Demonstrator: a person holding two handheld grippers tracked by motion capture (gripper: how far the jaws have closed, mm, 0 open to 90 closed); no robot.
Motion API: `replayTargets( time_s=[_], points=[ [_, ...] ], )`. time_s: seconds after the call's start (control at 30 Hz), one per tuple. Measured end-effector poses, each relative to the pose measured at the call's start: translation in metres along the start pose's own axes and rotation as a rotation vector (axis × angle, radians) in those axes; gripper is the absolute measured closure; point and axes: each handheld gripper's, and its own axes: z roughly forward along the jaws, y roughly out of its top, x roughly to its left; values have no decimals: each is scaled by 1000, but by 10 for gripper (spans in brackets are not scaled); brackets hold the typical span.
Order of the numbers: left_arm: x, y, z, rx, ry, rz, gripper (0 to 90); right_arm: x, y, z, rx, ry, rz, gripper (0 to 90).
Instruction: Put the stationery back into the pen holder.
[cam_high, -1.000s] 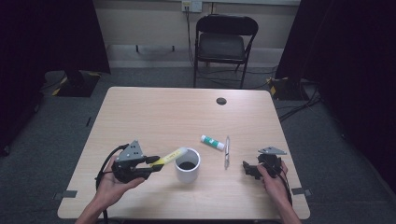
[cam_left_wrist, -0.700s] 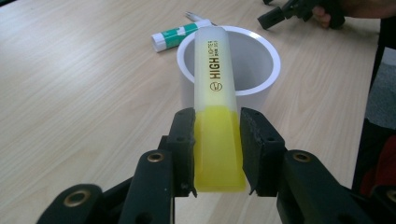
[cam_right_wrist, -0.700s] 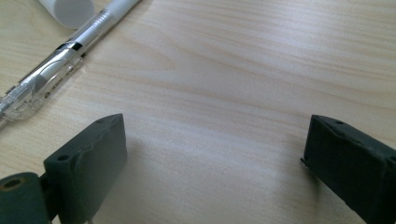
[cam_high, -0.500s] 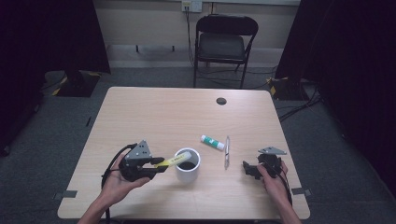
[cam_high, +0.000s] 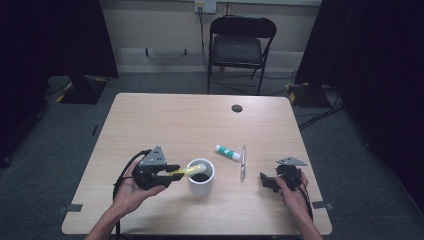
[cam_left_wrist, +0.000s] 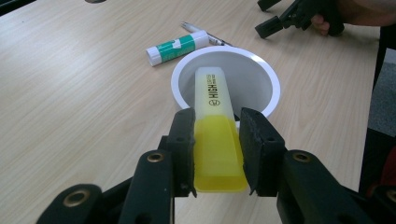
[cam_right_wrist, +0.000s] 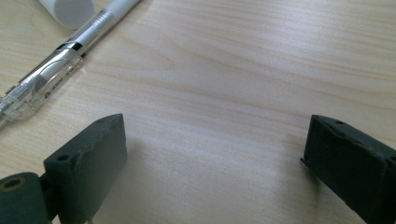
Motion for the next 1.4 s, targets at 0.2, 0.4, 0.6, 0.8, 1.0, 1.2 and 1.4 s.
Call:
replayTargets(
  time_s=[0.2,0.4,0.6,0.8,1.0,1.2,1.4],
  points=[
    [1,7,4,-11,-4,2,670,0,0,0,0,0,0,52],
    [5,8,6,-40,-9,-16,673,0,0,0,0,0,1,52],
    [9,13,13,-89,-17,-37,699,0,0,0,-1,0,0,52],
    [8,18,17,-111,-13,-6,774,0,0,0,0,0,1,52],
    [9,19,12,-167,-57,-46,762,0,0,0,0,0,0,52],
    [14,13,5,-162,-50,-71,741,0,0,0,0,0,0,52],
    [25,-1,-4,-158,-30,-119,689,0,0,0,0,0,1,52]
  ],
)
